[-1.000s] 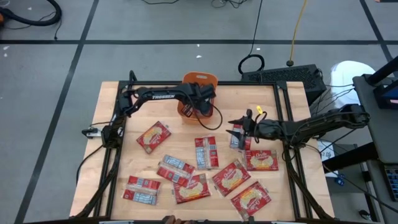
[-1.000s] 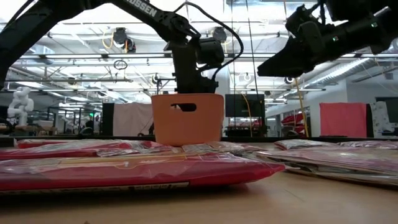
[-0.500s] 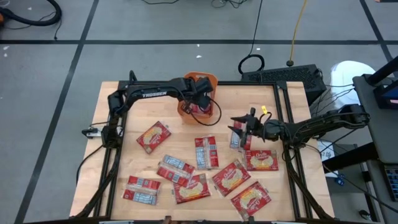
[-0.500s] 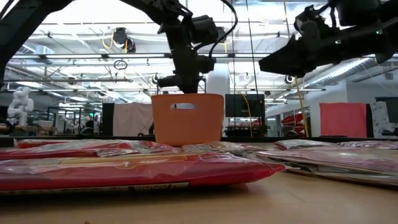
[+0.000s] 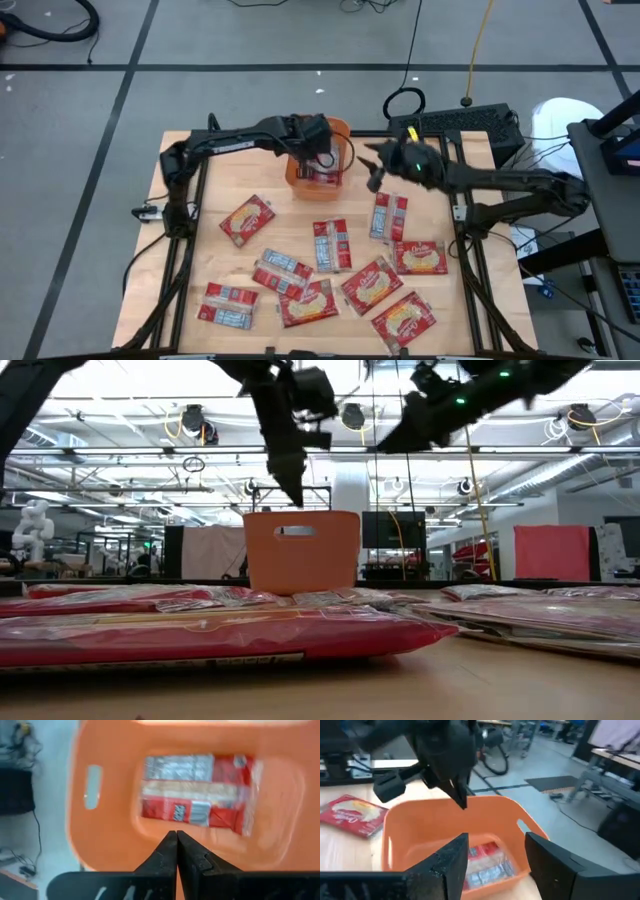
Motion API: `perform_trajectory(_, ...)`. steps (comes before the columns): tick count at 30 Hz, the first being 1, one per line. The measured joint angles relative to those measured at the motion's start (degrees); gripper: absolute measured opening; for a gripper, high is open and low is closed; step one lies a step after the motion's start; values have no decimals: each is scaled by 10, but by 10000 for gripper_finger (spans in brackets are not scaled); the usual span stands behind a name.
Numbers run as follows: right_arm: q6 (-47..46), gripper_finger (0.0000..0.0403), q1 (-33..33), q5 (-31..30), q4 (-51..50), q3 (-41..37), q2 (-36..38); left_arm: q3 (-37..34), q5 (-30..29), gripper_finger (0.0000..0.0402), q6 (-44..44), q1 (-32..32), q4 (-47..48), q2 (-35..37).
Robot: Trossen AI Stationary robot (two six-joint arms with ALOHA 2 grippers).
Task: Sort popcorn bags into baskets
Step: Put the red popcorn bag into the orange bin
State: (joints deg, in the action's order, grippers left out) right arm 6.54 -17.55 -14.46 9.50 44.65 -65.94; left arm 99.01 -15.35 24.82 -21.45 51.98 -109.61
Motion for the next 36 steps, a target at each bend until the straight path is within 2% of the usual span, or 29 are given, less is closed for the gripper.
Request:
perform_trajectory(4,40,187,-64,83,-48,78,-67,-69,-31,4,-95,-13,-35,75)
perform_trajectory(7,69,187,-101,152,-77,142,-128,-150,-61,5,-148,-28,-87,154)
perform_trajectory(14,143,187,-150,291,-205,335,-321,-352,-39,15,-187,-34,-279,300)
perform_trajectory(18,228,187,-159,296,-269,403,-411,-439,-22,16,-210,-27,-366,338)
perform_trajectory(22,275,193,-172,296,-311,430,-468,-493,-21,16,-226,-15,-437,344)
perform_trajectory(25,310,206,-182,295,-339,430,-480,-523,-9,16,-224,-6,-473,342)
perform_trajectory(30,335,222,-189,301,-334,431,-480,-565,-1,17,-218,-9,-569,341)
perform_trajectory(32,358,223,-191,330,-338,431,-483,-580,7,17,-208,-15,-606,341)
perform_trajectory(36,346,220,-190,340,-331,430,-499,-589,73,17,-207,-33,-631,341)
